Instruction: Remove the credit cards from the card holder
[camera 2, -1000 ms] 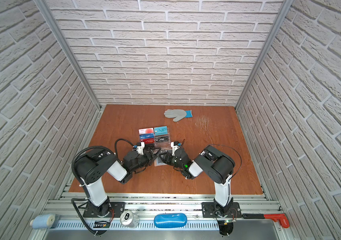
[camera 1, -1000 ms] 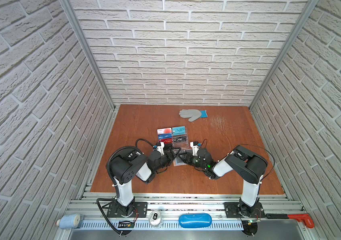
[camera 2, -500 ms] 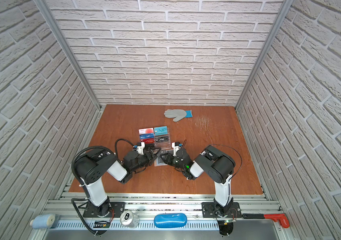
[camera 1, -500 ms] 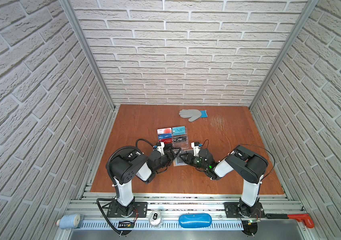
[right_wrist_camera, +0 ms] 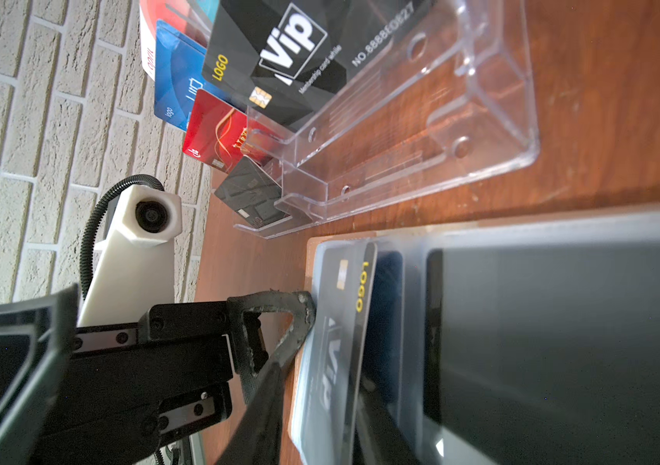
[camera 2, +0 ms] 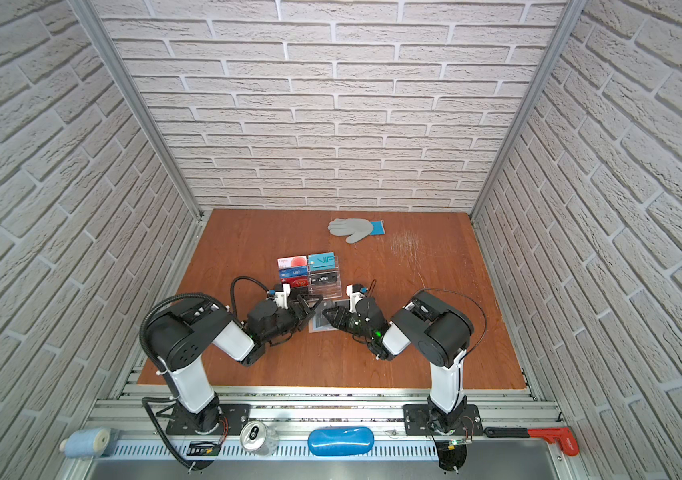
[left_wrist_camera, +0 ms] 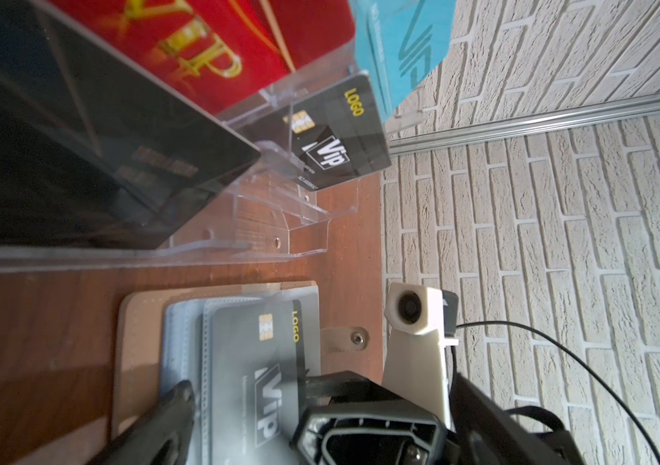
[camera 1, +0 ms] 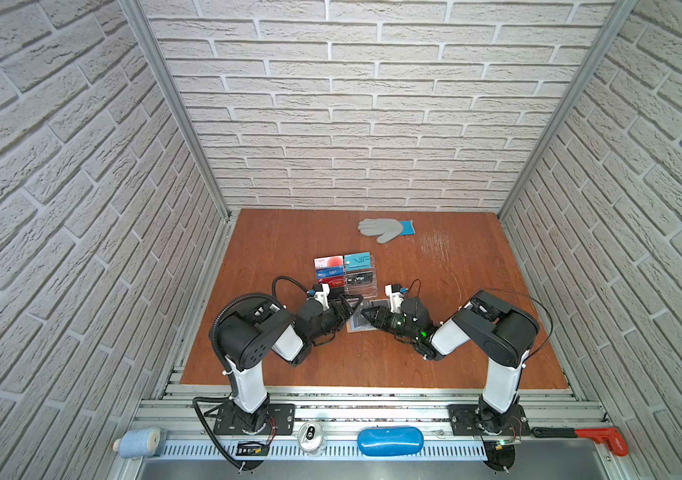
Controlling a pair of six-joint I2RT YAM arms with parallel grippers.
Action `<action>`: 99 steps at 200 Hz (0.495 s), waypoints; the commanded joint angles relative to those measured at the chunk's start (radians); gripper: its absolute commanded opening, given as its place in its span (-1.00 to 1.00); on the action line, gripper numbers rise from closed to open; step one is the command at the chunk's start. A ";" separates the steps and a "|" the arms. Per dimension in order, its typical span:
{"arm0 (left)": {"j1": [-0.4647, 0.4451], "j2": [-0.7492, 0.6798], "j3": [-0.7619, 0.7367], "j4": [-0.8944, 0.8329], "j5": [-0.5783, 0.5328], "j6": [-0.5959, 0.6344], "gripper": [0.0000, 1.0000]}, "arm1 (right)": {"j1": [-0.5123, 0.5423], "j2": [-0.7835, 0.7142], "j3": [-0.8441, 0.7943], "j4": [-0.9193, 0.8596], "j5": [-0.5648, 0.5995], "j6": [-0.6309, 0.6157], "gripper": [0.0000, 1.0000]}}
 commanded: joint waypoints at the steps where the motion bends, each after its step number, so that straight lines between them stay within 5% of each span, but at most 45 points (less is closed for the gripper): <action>1: 0.004 0.008 -0.015 -0.133 0.005 0.025 0.96 | -0.012 -0.036 -0.018 0.057 -0.007 -0.010 -0.43; 99: 0.004 -0.009 -0.008 -0.161 0.006 0.032 0.96 | -0.036 -0.039 -0.042 0.072 -0.022 -0.008 -0.67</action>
